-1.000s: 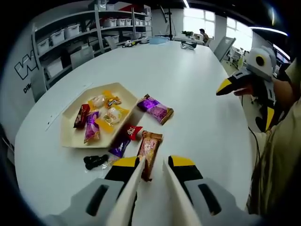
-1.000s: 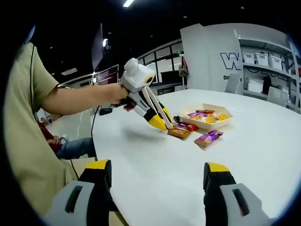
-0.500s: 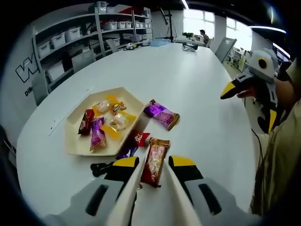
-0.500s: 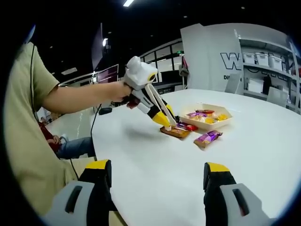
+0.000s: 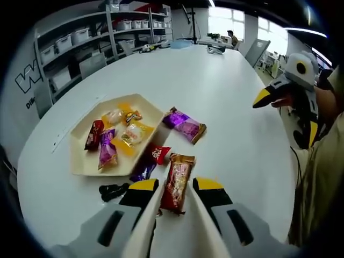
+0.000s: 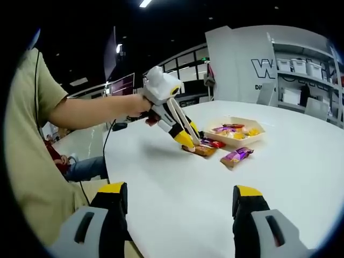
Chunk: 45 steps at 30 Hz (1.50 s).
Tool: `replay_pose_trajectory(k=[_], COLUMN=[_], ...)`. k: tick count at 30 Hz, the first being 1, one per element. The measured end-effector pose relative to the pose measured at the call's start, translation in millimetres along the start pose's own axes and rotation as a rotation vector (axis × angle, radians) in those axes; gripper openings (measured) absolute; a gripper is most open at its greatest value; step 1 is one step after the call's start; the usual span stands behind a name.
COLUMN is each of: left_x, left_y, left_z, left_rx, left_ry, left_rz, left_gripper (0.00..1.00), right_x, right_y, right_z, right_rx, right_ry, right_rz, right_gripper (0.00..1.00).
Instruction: Place the target food into the container with the food tongs after gripping and lifting it, then release it inside without dropping or visibly crushing the food.
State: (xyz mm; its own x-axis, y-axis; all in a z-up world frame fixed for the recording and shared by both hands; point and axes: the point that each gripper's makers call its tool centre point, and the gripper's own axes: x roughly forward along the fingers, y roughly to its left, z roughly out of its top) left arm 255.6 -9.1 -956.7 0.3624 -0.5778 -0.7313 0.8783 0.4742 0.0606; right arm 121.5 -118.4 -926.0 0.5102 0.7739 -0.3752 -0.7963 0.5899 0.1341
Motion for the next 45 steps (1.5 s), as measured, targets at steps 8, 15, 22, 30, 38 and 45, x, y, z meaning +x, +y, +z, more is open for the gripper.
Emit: replay_pose_trajectory(k=[8, 15, 22, 30, 38, 45], left_x=[2, 4, 4, 3, -5, -15], left_y=[1.1, 0.5, 1.5, 1.3, 2.6, -0.1], left_z=[-1.2, -1.9, -2.8, -4.1, -1.3, 9.6], left_rx=[0.000, -0.006, -0.032, -0.039, -0.041, -0.031], left_ry=[0.006, 0.007, 0.001, 0.012, 0.004, -0.017], left_rz=[0.003, 0.000, -0.011, -0.006, 0.004, -0.002], left_gripper=[0.23, 0.23, 0.23, 0.22, 0.22, 0.22], right_x=[1, 0, 0, -2, -1, -1], right_y=[1, 0, 1, 1, 2, 3], right_z=[-1.9, -2.0, -2.0, -2.1, -2.2, -0.8], right_rx=[0.003, 0.004, 0.004, 0.005, 0.004, 0.004], right_ry=[0.004, 0.002, 0.000, -0.002, -0.003, -0.009], right_rz=[0.002, 0.001, 0.002, 0.000, 0.002, 0.004], right_gripper=[0.79, 0.79, 0.79, 0.78, 0.78, 0.78])
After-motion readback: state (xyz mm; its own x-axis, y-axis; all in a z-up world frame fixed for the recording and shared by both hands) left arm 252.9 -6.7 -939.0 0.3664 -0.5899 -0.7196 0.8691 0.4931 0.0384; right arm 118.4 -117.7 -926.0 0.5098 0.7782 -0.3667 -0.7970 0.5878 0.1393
